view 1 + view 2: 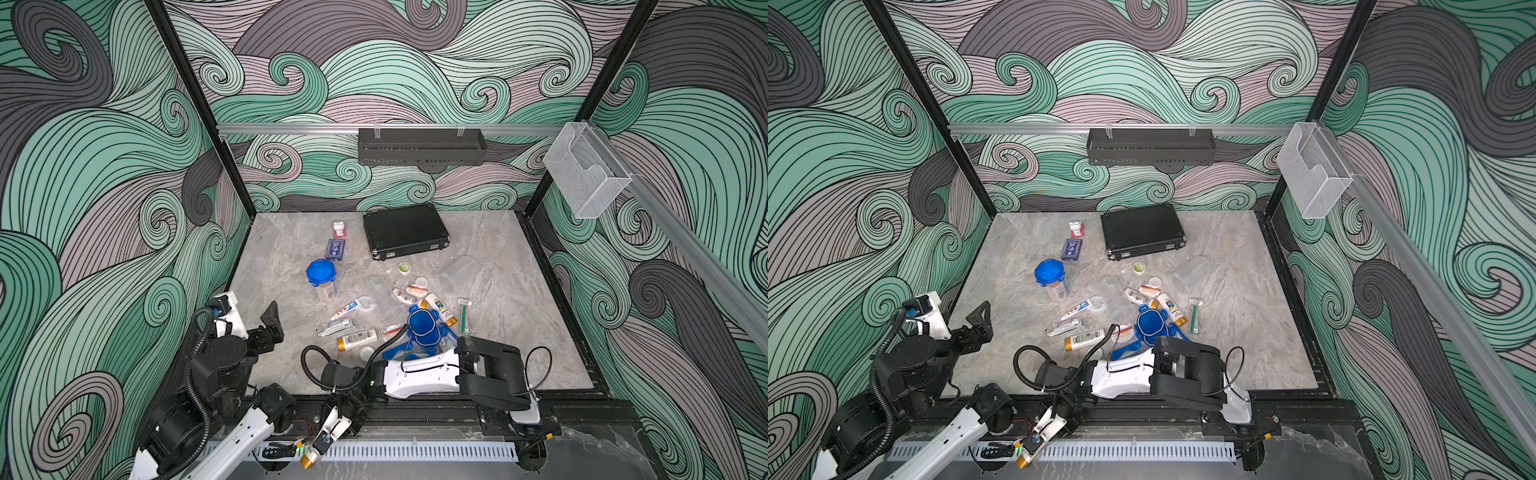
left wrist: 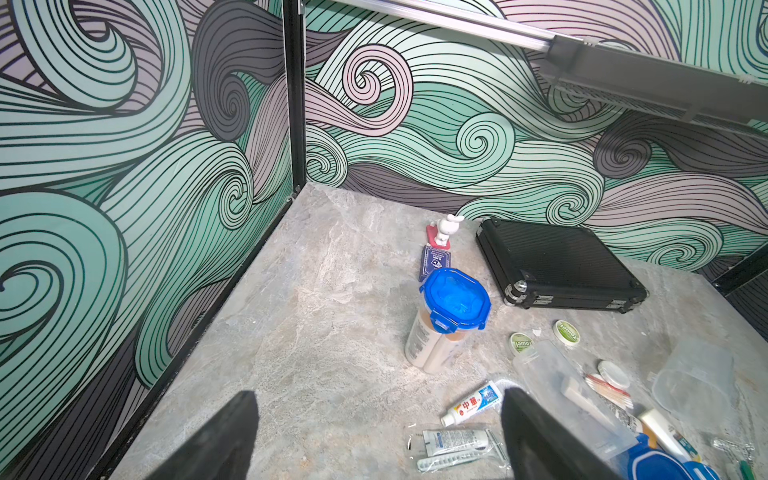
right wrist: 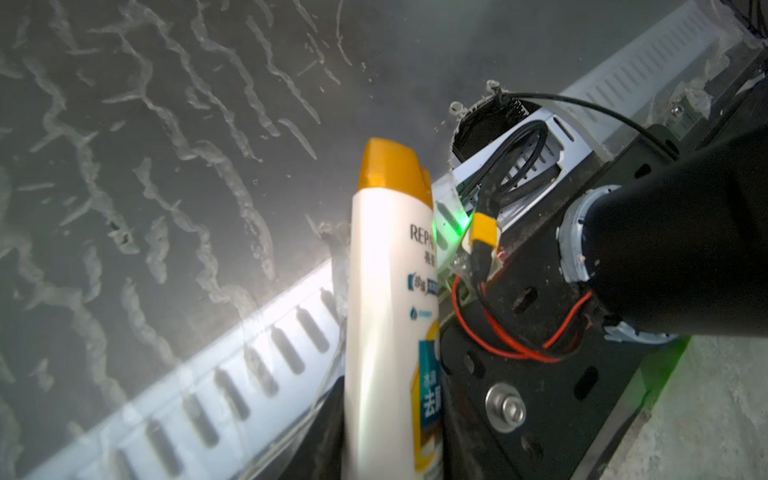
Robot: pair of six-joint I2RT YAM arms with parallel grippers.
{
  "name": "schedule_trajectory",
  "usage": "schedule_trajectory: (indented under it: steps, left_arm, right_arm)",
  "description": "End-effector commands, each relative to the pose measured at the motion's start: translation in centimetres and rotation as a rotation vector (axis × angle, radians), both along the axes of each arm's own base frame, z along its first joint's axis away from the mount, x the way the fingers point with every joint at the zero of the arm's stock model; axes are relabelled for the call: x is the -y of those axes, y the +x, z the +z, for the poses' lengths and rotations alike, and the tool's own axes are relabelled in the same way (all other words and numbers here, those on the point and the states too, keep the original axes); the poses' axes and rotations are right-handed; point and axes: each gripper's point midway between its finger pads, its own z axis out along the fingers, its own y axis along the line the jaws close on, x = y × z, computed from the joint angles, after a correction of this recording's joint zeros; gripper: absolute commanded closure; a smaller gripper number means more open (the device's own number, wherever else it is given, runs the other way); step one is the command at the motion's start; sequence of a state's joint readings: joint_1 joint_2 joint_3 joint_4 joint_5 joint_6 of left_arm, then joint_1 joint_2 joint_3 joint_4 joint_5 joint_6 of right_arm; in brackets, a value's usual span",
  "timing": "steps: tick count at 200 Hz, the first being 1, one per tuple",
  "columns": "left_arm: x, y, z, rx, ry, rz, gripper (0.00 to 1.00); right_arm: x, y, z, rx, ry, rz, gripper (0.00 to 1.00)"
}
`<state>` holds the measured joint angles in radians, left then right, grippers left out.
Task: Take out toiletry kits
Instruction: Move the toiletry kit to the center of the board.
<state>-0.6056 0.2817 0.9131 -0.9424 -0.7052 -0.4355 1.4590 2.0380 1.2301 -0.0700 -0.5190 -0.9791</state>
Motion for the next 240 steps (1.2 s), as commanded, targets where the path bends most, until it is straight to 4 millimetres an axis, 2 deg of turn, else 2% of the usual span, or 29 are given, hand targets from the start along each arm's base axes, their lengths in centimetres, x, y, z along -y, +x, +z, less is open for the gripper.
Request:
schedule_trajectory:
  steps: [1, 40, 64, 99, 121, 151, 173, 182, 200, 223, 240]
  left_arm:
    - [-0.1, 0.0, 0.1, 0.003, 0.004, 0.002, 0.09]
    - [0.0, 0.1, 0.0, 0.0, 0.004, 0.0, 0.09]
    - [0.1, 0.1, 0.0, 0.0, 0.003, -0.003, 0.09]
    - [0.4, 0.3, -0.2, -0.011, 0.005, -0.012, 0.09]
    - [0.9, 0.7, -0.6, -0.033, 0.01, -0.022, 0.09]
    - [2.2, 1.6, -1.4, -0.105, 0.018, -0.049, 0.09]
    - [4.0, 3.0, -1.8, -0.152, 0.009, -0.092, 0.09]
    - [4.8, 3.7, -2.0, -0.182, 0.013, -0.1, 0.07]
    - [6.0, 5.1, -2.6, -0.259, 0.033, -0.113, 0.01]
    - [7.3, 7.7, -3.4, -0.362, 0.001, -0.13, 0.02]
    - [7.9, 10.0, -4.5, -0.457, -0.07, -0.154, 0.02]
  right_arm:
    - [1.2, 1.4, 1.0, 0.001, -0.005, -0.046, 0.67]
    - [2.9, 4.3, 1.6, 0.004, 0.014, -0.13, 0.7]
    - [3.8, 7.7, 2.2, -0.01, 0.042, -0.233, 0.71]
    - [4.8, 13.9, 3.9, -0.089, 0.088, -0.434, 0.72]
    - [5.4, 16.0, 4.3, -0.083, 0.1, -0.509, 0.69]
    - [6.0, 16.5, 4.5, -0.087, 0.101, -0.542, 0.55]
    - [6.1, 16.6, 5.0, -0.103, 0.109, -0.569, 0.34]
    - [6.1, 17.0, 5.5, -0.099, 0.121, -0.597, 0.29]
    - [6.3, 17.6, 7.1, -0.112, 0.167, -0.654, 0.27]
    - [7.0, 18.7, 10.2, -0.197, 0.244, -0.76, 0.26]
    - [7.9, 19.2, 11.5, -0.275, 0.271, -0.848, 0.25]
